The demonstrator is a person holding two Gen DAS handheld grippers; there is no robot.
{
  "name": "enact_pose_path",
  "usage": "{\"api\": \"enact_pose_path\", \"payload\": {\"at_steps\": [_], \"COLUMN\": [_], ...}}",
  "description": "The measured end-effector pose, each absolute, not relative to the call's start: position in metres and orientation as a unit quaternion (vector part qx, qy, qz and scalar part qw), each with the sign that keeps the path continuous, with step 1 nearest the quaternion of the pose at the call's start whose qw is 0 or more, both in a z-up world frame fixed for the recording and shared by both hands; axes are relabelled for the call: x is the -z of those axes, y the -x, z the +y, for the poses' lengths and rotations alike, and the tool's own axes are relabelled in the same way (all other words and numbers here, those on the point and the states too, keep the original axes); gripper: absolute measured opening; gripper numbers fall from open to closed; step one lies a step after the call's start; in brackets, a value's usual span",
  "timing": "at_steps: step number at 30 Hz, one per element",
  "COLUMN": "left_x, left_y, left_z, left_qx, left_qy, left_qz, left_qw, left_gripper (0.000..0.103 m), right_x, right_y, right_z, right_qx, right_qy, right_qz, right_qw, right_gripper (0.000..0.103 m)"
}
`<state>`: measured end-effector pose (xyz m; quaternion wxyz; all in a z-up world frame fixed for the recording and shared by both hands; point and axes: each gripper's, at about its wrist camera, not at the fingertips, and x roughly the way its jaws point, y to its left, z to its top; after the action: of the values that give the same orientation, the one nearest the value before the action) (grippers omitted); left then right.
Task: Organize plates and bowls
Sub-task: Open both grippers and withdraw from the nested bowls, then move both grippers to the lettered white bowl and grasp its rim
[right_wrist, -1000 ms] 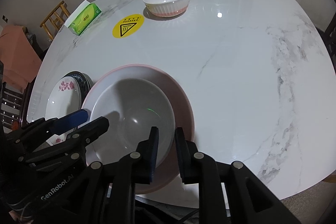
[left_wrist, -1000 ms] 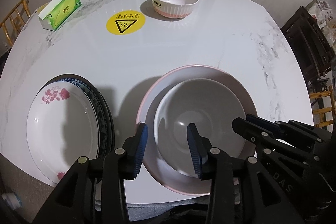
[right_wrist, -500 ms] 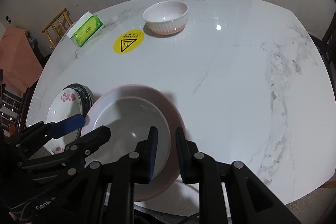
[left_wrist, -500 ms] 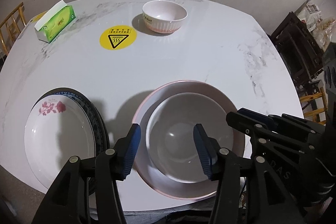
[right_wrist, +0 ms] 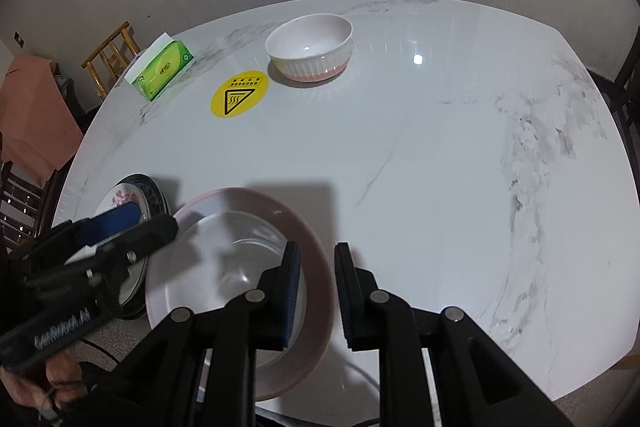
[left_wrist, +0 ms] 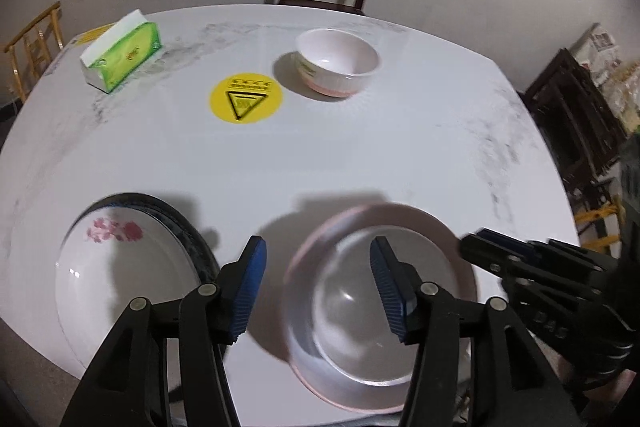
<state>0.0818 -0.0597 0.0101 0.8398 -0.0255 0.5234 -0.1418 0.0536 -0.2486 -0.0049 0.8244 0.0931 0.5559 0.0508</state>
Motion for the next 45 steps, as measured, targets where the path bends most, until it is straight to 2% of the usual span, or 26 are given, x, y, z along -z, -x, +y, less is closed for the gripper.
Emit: {"api": "enact_pose_path", "payload": {"at_steps": [20,33,45], "left_x": [0.015,0.013,0.031], "left_y": [-0.169,-0.249,-0.302], "left_z": [-0.046,-0.048,-0.06], "left_qx": [0.072,0.09,0.097], "left_qy": [0.017,0.083,0.111], "left_qz": [0.544,0.538,0.552], "left_qw": [0.836,0.834,0.821], "left_gripper": [0.05,0.05,0.05], "right_x": [0.011,0.019,0.037], "right_y": [-0.133,-0.212,-0.273], "right_z": [-0.292,-0.303,-0.302], "right_qx": [-0.075,-0.094,-0.099], "right_qy": [-0.138,-0.133,-0.189], "right_qz": [0.541,0.511,0.51], "right_qw": [0.826,0.844,0.833], "right_gripper": [0.018,0.018,0.018]}}
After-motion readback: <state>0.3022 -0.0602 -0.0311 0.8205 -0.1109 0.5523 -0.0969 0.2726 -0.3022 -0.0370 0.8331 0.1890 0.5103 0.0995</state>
